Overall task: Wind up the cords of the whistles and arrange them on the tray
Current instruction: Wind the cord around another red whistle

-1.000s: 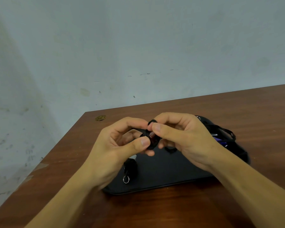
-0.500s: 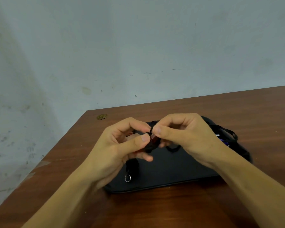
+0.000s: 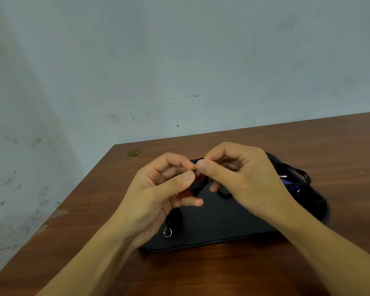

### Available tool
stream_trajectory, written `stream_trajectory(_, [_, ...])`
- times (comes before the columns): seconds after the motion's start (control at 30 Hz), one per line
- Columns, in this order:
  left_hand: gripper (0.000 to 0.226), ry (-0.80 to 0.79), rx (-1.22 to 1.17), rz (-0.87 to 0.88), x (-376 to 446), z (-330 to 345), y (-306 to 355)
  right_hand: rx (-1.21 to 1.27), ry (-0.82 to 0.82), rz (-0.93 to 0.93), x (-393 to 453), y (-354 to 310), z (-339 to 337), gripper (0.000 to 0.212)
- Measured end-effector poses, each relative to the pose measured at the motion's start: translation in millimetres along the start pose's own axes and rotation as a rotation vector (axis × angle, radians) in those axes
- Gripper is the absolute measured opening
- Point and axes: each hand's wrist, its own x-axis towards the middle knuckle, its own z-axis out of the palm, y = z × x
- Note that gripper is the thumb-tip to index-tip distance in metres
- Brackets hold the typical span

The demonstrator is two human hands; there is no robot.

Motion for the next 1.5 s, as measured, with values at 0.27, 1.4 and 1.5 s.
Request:
stream_trajectory(0.27, [0.022,0.072,-0.095,0.022,-1,4,1,0.077,-0.076,0.034,1,4,-4,0.014])
stream_trajectory(1.4, [0.028,0.058,-0.389,0.007,-6,5,5,0.083,-0.062,-0.228,-6,11,9,0.024])
stream_trajectory(1.5, [0.014,0.112,-0.307,0.046,-5,9,3,-0.008,-0.009,-0.245,-3,10,10,0.019])
